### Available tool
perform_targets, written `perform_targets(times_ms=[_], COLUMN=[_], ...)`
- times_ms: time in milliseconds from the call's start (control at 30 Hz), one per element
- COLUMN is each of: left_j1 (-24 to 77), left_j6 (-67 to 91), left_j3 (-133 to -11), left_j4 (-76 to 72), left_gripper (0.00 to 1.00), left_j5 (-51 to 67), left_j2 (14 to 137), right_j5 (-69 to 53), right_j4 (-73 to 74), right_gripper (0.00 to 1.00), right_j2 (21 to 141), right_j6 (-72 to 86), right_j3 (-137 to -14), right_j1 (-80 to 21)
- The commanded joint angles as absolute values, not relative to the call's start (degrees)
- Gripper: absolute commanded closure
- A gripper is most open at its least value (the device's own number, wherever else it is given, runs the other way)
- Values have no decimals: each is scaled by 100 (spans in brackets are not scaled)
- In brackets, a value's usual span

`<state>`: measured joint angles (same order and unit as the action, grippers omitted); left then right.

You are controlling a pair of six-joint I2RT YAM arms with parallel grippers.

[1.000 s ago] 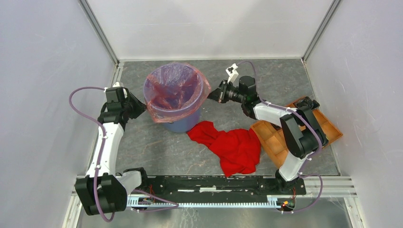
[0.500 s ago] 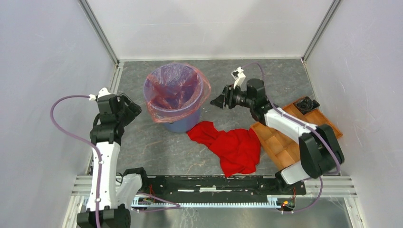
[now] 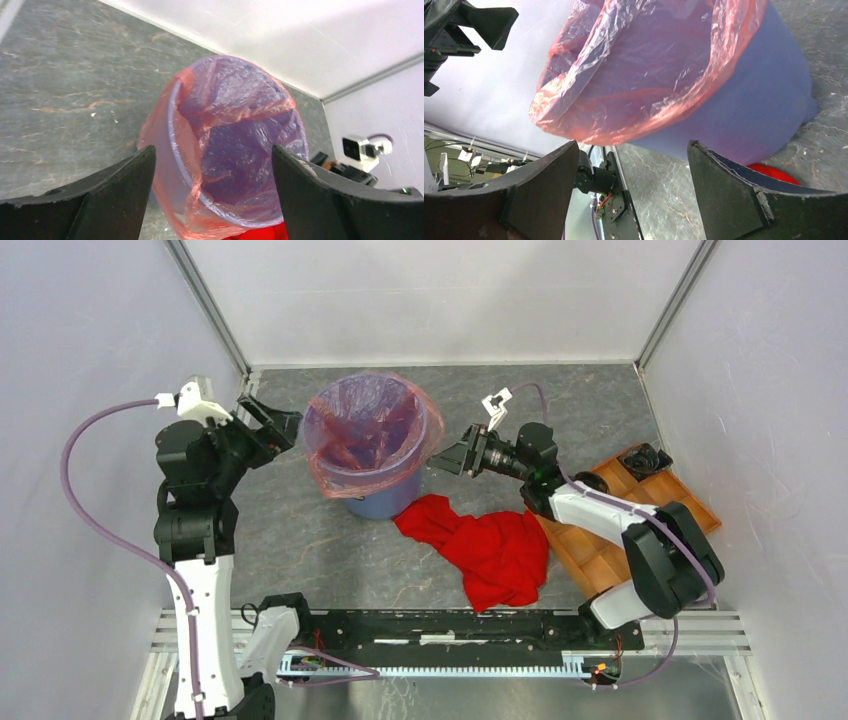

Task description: Put the trash bags into the trash bin

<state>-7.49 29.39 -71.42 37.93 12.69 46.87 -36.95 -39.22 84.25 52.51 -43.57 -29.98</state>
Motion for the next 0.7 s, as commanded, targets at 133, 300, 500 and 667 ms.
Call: perform_targets(times_ms=[133, 300, 500, 667], left_j1=[-502, -387, -190, 259], left_j6=[2495, 2402, 2424, 2456], left_j3=[-7129, -7208, -7347, -7527], left_j4=[3577, 3573, 3568, 3431], left_gripper=[8, 6, 5, 6], left_j5=[2598, 2747, 2939, 2820], left_j2=[4882, 4856, 5147, 5451], right_j5=[-3175, -2972, -2671, -2494], right_j4=[-4282, -4248, -4266, -4676], right_gripper=[28, 59, 79, 72], right_j2=[9049, 9119, 8940, 8842], right_j6=[5462, 5314, 4920, 4069], right_j3=[-4956, -4833, -4417, -4043], right_j1=[-3273, -3445, -3719, -3775])
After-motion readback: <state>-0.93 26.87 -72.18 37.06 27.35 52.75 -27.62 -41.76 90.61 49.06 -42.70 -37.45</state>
